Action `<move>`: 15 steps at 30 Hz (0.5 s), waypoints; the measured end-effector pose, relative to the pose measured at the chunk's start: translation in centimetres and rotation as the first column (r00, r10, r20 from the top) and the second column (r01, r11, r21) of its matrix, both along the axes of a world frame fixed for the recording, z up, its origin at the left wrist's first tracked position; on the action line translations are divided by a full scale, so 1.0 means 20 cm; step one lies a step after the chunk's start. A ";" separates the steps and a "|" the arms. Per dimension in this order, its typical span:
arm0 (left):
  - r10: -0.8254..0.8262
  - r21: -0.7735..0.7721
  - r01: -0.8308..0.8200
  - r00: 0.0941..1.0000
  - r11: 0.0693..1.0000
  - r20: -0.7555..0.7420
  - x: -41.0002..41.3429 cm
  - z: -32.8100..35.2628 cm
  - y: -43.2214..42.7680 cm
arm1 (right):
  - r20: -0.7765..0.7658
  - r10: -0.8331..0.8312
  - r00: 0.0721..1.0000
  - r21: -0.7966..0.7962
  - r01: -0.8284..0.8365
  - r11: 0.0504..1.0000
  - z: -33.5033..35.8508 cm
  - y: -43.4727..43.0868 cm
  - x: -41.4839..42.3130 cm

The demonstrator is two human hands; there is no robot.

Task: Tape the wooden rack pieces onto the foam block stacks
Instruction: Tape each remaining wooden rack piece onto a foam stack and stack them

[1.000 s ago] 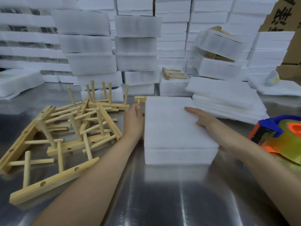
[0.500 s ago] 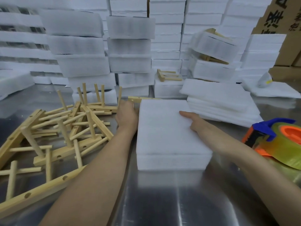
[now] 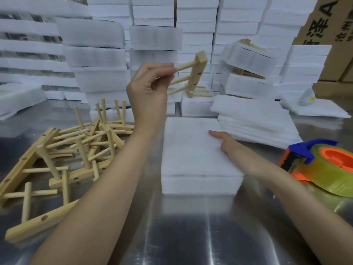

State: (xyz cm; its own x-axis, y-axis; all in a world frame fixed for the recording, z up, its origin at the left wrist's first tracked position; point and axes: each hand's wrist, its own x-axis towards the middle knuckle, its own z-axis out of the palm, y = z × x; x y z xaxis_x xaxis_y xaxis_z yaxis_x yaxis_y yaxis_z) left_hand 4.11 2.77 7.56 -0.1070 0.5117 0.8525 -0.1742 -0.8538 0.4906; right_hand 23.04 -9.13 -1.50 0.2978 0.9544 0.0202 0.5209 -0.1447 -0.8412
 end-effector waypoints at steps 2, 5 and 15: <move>-0.056 0.143 0.075 0.989 0.987 -0.136 -0.06 -0.03 -0.08 | -0.022 -0.003 1.000 -0.001 0.003 1.000 0.01 -0.01 -0.01; -0.231 0.031 0.276 0.856 0.961 -0.462 -0.14 -0.15 -0.15 | -0.037 0.056 0.998 0.049 -0.054 0.997 0.03 0.00 -0.06; -0.330 -0.366 0.034 0.516 0.930 -0.791 -0.22 -0.20 -0.14 | -0.227 -0.161 0.961 0.073 0.182 0.981 0.16 -0.07 -0.12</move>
